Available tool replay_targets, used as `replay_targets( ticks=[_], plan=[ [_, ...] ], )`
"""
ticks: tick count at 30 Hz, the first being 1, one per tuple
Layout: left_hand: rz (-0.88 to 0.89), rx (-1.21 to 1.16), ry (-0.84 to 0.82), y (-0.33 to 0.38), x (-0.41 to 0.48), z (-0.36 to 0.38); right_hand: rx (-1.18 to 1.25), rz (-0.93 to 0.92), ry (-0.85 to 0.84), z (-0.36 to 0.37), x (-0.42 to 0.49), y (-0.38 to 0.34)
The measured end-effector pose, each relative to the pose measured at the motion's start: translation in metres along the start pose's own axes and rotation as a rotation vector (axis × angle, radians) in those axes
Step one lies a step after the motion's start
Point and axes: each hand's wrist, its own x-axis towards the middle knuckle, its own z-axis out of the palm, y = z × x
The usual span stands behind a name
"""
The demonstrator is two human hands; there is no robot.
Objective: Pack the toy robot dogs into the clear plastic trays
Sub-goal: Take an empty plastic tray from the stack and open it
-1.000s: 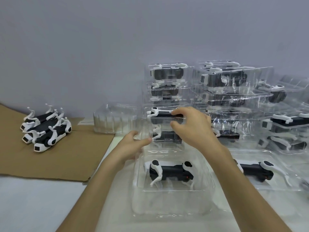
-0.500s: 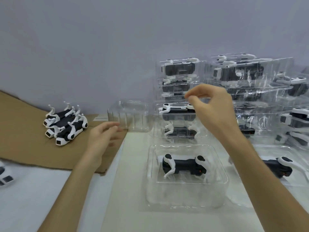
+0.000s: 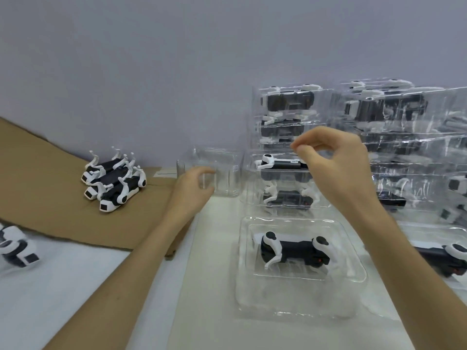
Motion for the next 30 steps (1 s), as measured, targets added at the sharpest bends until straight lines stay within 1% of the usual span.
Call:
replay_targets(
  ticks=[2,3,4,7,9,10,11,13,17,19,20,22,26,28,30],
  plan=[
    [-0.032,-0.017,-0.027,0.010,0.018,0.002,0.011,0.004,0.008,-0.001,0.001,0.000],
    [-0.034,0.017,-0.062,0.013,0.027,0.004,0.017,0.006,0.011,-0.001,0.001,0.000],
    [-0.029,0.081,-0.113,0.015,0.035,0.007,0.022,0.009,0.011,-0.001,0.001,-0.001],
    [0.029,0.387,-0.277,0.013,0.053,0.014,0.031,0.011,0.000,-0.001,0.000,-0.002],
    [0.029,0.528,-0.330,0.009,0.061,0.016,0.038,0.006,-0.005,0.000,-0.001,-0.004],
    [0.022,0.544,-0.328,0.006,0.064,0.017,0.045,0.005,-0.007,0.001,-0.001,-0.005],
    [0.020,0.514,-0.303,0.002,0.066,0.018,0.052,0.005,-0.009,0.002,-0.002,-0.006],
    [0.023,0.345,-0.195,-0.004,0.063,0.020,0.067,0.004,-0.016,0.004,-0.002,-0.008],
    [-0.022,0.073,0.167,-0.004,0.044,0.017,0.110,-0.014,-0.044,0.007,-0.004,-0.013],
    [-0.053,-0.118,0.279,0.006,0.030,0.004,0.111,-0.031,-0.070,0.010,-0.006,-0.016],
    [-0.055,-0.173,0.316,0.012,0.023,-0.005,0.111,-0.046,-0.085,0.012,-0.008,-0.018],
    [-0.006,-0.128,0.348,0.024,0.008,-0.022,0.114,-0.097,-0.108,0.018,-0.013,-0.023],
    [0.218,0.059,0.281,0.053,-0.026,-0.044,0.049,-0.258,-0.196,0.028,-0.021,-0.029],
    [0.299,0.074,0.253,0.066,-0.042,-0.046,0.014,-0.262,-0.261,0.033,-0.024,-0.030],
    [0.360,0.095,0.268,0.076,-0.053,-0.049,-0.035,-0.257,-0.296,0.037,-0.028,-0.030]
  ],
)
